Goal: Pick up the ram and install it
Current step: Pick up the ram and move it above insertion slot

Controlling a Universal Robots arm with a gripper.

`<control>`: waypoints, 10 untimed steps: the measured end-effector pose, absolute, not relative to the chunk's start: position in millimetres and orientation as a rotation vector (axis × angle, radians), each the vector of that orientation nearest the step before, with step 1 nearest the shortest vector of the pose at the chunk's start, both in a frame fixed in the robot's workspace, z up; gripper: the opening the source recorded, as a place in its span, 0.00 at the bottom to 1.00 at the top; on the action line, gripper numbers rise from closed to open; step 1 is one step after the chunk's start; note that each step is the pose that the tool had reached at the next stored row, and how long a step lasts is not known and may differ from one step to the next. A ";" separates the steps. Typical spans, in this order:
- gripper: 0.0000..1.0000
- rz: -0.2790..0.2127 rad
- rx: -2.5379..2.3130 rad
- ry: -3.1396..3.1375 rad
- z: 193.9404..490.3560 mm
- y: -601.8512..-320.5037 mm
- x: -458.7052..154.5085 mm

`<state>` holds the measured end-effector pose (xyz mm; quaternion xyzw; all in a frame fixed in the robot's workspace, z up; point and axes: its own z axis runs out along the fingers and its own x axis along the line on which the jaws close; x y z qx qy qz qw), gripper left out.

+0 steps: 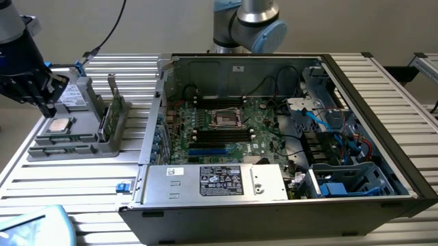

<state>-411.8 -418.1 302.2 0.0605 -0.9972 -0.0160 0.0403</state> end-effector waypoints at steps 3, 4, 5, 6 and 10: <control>0.10 -0.046 0.270 -3.048 301.9 -418.2 -411.8; 0.10 -0.044 0.297 -3.045 301.9 -418.2 -411.8; 0.10 -0.043 0.324 -3.042 301.8 -418.2 -411.8; 0.10 -0.042 0.351 -3.039 301.8 -418.2 -411.8; 0.10 -0.037 0.463 -3.023 301.6 -418.1 -411.8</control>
